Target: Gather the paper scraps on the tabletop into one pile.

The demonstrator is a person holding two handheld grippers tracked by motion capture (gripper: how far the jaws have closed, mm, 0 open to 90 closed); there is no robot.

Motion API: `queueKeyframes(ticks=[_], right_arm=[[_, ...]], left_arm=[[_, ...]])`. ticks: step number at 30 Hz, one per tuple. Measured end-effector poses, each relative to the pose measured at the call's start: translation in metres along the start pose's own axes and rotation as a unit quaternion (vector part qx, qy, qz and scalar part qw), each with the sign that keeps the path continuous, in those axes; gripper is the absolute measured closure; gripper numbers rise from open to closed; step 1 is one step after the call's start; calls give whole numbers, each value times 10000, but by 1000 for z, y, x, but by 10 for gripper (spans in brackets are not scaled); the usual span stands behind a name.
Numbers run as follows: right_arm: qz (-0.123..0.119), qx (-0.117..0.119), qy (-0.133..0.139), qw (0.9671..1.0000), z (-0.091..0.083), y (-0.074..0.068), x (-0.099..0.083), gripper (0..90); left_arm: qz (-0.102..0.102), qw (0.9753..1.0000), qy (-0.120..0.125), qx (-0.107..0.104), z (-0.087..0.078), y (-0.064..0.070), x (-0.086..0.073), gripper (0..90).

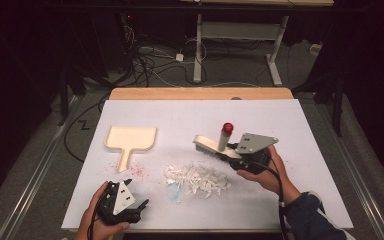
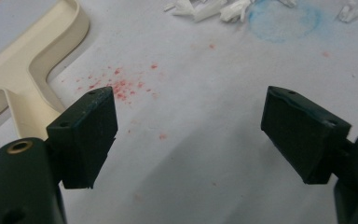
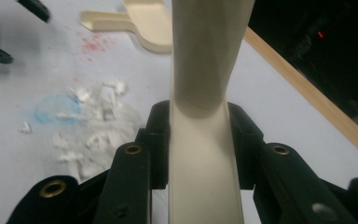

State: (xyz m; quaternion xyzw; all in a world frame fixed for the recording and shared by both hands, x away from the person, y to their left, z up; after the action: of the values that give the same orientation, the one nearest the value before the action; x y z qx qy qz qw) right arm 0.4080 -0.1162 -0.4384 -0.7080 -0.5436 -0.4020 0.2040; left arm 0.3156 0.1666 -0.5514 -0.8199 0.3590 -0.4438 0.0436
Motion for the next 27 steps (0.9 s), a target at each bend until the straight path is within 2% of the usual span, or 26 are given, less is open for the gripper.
queueKeyframes(ticks=[3, 7, 12, 15, 16, 17, 20, 22, 24, 27], right_arm=[[119, -193, -256, 9994, -19, 4, -19, 677], [349, -115, -360, 9987, -39, 2, -43, 677], [539, -18, -716, 9960, -53, -18, -70, 677], [762, 53, -906, 9929, -49, -28, -84, 678], [836, 127, -896, 9924, -46, -32, -86, 678], [809, 202, -886, 9926, -43, -35, -84, 678], [792, 214, -857, 9929, -34, -43, -74, 678], [908, 366, -753, 9923, -24, -49, -66, 678], [961, 319, -725, 9922, -12, -49, -60, 678], [893, 193, -746, 9930, 0, -47, -49, 678]], left_arm=[[32, 10000, -23, -7, 0, 1, -1, 174], [68, 10000, -27, 3, 0, 3, 0, 174], [99, 9999, -54, -15, 2, 4, 1, 174], [150, 9999, -53, -23, 2, 5, 2, 174], [141, 9999, -34, -15, 3, 5, 4, 174], [154, 9999, -33, -11, 3, 5, 4, 174], [175, 9998, -12, -34, 3, 6, 5, 174], [132, 9999, -35, -71, 6, 7, 6, 174], [163, 9998, -40, -84, 8, 7, 9, 174], [253, 9996, 23, -90, 8, 10, 13, 174]])
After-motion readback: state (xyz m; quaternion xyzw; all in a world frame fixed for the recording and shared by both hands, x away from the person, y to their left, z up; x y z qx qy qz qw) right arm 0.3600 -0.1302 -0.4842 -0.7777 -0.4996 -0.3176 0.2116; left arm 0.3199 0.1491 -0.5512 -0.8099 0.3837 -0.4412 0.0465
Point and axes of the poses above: each handheld gripper's, and its own axes: z roughly forward along the jaws, x roughly out of its top, y roughly to its right, the point moved 10 cm from there along z, roughly forward along the jaws, and after that the axes turned 11 degrees about x, right-handed, at the moved point
